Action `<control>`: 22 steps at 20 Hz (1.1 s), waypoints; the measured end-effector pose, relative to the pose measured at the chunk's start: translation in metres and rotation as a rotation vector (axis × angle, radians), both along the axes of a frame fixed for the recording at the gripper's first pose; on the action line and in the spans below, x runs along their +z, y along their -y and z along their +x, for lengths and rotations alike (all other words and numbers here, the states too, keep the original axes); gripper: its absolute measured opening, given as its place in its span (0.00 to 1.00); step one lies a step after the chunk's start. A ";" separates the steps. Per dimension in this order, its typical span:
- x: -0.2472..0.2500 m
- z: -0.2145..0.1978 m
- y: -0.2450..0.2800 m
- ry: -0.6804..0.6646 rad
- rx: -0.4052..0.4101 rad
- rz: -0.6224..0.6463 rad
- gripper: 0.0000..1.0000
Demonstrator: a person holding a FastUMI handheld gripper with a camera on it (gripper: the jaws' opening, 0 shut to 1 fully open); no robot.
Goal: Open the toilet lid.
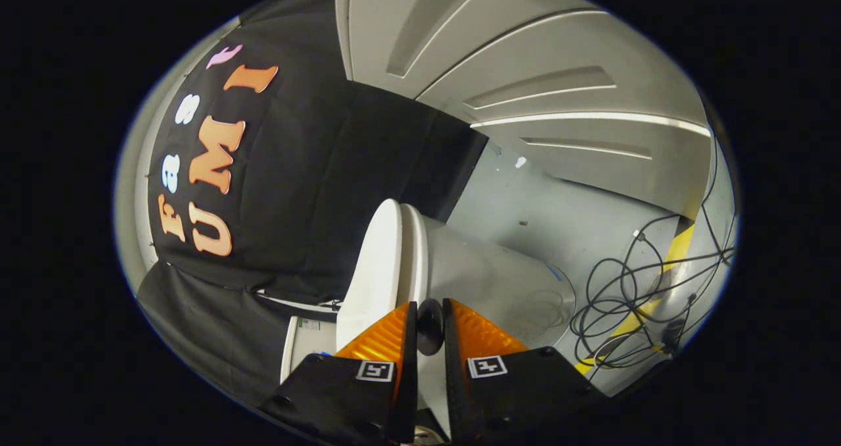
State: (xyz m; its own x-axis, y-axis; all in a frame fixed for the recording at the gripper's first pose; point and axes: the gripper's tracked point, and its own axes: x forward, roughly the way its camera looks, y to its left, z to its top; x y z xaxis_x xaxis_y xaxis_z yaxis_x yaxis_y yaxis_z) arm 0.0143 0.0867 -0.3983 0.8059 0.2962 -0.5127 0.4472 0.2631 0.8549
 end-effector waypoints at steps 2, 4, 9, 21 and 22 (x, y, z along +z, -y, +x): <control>0.007 0.003 0.002 0.015 -0.027 0.071 0.14; 0.011 -0.003 0.002 0.021 -0.007 0.087 0.08; 0.009 0.003 0.006 -0.010 0.013 -0.055 0.08; 0.069 0.016 0.002 0.051 0.057 -0.206 0.08; 0.074 0.020 0.001 0.064 0.073 -0.282 0.08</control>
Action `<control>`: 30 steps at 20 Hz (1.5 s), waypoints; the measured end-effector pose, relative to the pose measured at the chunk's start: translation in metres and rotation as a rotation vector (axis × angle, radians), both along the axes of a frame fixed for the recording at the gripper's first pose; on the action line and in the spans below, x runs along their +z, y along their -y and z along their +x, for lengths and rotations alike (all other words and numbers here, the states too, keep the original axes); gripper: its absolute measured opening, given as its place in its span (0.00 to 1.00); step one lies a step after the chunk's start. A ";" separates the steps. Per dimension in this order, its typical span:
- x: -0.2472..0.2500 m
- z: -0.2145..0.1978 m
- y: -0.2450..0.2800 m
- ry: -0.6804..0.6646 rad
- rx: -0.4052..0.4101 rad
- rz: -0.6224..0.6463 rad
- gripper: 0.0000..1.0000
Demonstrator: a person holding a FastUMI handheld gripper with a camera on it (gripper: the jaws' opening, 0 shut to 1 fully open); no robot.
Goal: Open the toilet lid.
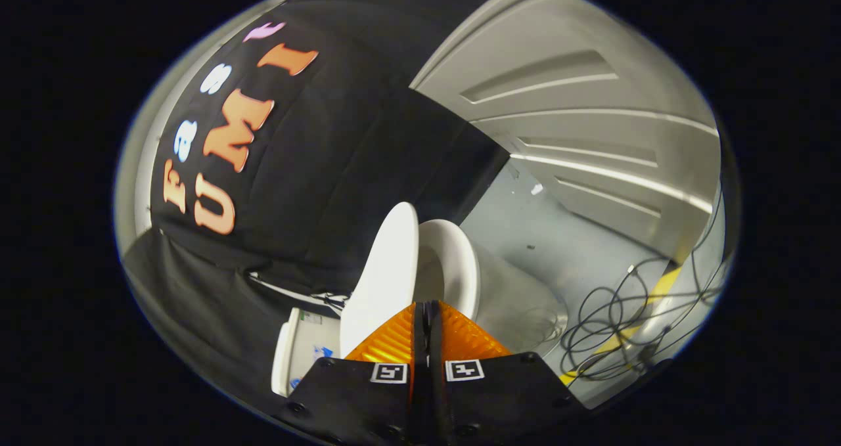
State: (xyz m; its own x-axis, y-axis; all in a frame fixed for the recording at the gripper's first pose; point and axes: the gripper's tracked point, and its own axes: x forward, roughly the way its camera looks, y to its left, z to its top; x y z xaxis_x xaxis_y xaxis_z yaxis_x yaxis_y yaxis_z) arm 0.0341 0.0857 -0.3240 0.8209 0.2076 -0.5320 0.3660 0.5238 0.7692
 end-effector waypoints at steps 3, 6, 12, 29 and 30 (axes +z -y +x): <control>0.029 0.021 0.004 0.058 0.006 -0.130 0.08; 0.061 0.036 -0.001 0.106 0.016 -0.175 0.08; 0.121 0.049 -0.024 0.179 0.062 -0.372 0.08; 0.276 0.081 -0.146 0.391 0.271 -0.732 0.08; 0.282 0.081 -0.152 0.399 0.280 -0.743 0.08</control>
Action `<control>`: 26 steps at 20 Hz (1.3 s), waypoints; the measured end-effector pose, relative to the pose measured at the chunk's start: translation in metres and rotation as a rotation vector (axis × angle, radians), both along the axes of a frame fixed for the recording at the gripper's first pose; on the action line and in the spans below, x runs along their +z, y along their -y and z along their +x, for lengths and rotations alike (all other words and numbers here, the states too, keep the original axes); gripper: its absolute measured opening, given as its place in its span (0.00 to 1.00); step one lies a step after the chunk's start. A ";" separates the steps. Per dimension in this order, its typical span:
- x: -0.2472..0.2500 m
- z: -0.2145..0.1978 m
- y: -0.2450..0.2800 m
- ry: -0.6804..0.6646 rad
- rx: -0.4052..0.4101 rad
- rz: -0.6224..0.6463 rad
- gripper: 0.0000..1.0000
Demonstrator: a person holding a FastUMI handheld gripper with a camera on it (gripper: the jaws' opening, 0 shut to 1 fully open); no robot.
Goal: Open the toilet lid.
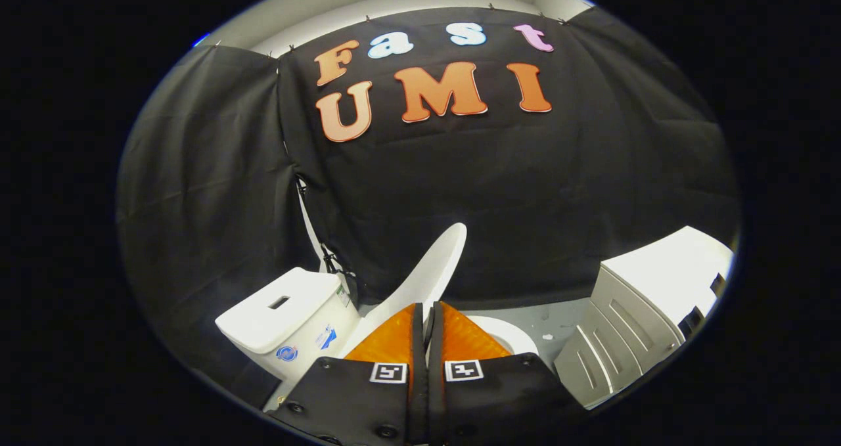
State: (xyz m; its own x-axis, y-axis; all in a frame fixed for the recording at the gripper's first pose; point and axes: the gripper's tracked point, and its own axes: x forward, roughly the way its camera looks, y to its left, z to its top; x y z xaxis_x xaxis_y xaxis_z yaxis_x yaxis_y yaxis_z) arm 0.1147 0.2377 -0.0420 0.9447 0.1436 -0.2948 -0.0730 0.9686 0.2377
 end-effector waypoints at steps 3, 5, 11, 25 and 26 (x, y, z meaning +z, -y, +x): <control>0.022 0.004 -0.023 0.020 0.033 -0.044 0.08; 0.033 0.005 -0.040 0.034 0.051 -0.076 0.08; 0.060 0.006 -0.087 0.079 0.099 -0.119 0.07; 0.102 0.006 -0.202 0.166 0.212 -0.243 0.08; 0.103 0.006 -0.208 0.180 0.212 -0.249 0.08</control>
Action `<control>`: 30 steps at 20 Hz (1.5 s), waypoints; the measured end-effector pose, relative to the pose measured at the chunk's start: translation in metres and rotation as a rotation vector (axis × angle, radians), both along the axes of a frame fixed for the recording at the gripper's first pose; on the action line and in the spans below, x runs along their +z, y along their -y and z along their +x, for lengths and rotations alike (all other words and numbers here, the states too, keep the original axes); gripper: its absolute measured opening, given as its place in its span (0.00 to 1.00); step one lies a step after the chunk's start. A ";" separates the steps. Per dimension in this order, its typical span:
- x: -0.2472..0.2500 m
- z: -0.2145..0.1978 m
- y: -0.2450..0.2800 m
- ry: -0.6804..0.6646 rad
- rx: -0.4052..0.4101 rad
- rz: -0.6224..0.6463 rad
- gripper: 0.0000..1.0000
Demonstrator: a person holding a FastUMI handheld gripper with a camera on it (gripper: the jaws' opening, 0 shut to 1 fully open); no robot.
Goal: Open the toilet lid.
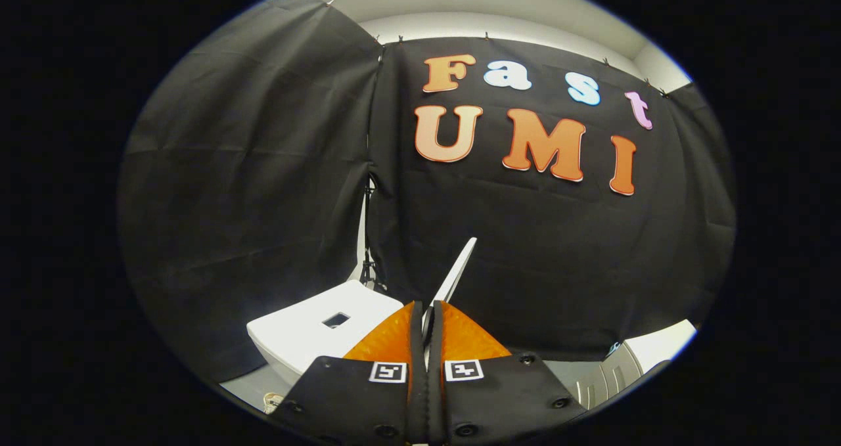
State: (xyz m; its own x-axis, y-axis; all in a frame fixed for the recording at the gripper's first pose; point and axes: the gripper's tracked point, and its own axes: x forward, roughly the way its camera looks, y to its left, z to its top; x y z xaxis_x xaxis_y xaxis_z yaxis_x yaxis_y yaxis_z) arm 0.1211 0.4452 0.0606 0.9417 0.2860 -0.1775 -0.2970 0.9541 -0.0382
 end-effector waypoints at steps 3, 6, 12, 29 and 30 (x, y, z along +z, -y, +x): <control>0.000 -0.001 -0.011 0.031 -0.006 -0.012 0.08; 0.000 0.000 -0.025 0.060 -0.001 -0.034 0.08; 0.002 -0.003 -0.064 0.111 0.034 -0.077 0.08; -0.010 -0.008 -0.170 0.130 0.164 -0.182 0.08; -0.012 -0.008 -0.171 0.127 0.160 -0.186 0.08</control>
State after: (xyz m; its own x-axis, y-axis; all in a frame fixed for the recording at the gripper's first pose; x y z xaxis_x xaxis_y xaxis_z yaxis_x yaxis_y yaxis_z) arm 0.1129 0.6164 0.0491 0.9051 0.4066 -0.1241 -0.4251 0.8685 -0.2551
